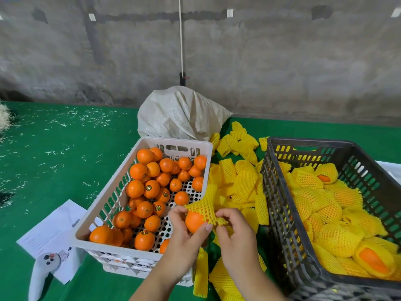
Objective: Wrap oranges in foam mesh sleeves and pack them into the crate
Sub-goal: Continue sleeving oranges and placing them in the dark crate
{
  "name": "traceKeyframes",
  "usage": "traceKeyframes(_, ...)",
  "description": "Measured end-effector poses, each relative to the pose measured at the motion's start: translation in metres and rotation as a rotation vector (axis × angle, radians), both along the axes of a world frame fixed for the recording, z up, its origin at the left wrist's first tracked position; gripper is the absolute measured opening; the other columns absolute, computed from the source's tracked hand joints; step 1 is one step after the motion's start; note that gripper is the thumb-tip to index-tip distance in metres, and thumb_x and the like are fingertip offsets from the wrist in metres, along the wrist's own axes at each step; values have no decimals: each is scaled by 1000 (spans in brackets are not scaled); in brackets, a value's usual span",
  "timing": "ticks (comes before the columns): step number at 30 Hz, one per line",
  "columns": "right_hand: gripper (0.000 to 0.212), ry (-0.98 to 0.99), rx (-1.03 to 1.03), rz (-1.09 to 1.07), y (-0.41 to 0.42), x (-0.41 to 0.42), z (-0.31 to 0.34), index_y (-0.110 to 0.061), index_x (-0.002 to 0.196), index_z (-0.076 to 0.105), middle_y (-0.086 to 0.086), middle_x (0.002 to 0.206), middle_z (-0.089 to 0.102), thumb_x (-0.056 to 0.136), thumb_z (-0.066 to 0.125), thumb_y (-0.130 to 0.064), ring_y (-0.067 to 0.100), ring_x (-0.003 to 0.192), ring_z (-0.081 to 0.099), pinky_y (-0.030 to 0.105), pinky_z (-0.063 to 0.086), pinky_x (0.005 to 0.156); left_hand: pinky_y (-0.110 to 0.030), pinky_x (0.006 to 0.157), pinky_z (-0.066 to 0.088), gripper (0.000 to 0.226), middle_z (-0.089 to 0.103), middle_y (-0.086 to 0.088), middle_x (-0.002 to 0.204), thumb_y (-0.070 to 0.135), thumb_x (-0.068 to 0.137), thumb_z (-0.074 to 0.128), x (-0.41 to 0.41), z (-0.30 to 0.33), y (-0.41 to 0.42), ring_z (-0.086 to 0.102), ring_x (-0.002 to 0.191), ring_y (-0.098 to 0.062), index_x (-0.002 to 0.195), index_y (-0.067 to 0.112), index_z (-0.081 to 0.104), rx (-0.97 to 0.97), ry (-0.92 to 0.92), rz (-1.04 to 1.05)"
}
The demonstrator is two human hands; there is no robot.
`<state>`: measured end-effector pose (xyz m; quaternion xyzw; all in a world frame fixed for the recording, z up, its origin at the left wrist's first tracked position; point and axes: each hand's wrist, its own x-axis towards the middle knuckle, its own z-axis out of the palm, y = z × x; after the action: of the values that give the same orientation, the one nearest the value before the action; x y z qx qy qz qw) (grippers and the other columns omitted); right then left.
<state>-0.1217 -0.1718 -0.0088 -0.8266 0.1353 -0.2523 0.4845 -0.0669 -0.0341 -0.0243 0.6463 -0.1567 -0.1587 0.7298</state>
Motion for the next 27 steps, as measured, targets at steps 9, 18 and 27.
traceKeyframes(9,40,32,-104,65,-16,7,14,-26,114,62,-16,115,56,89,63,4,0,104,51,33,53,91,-27,79,55,76,52,5,132,18,99,72,7,-7,6,65,90,-14,152,56,33,71,-108,-127)
traceKeyframes(18,22,-205,-423,104,1,-15,19,-15,104,72,-9,108,61,87,65,-3,11,102,60,29,55,82,-37,60,47,42,62,-24,90,29,87,80,1,-8,-6,53,68,-19,123,37,61,9,-90,162)
traceKeyframes(27,73,-102,-234,134,3,-6,13,-40,142,54,-21,128,41,91,58,13,-5,127,43,13,48,93,-32,85,57,67,71,-1,121,32,93,81,3,-7,4,70,105,-20,148,40,43,-34,-39,-104)
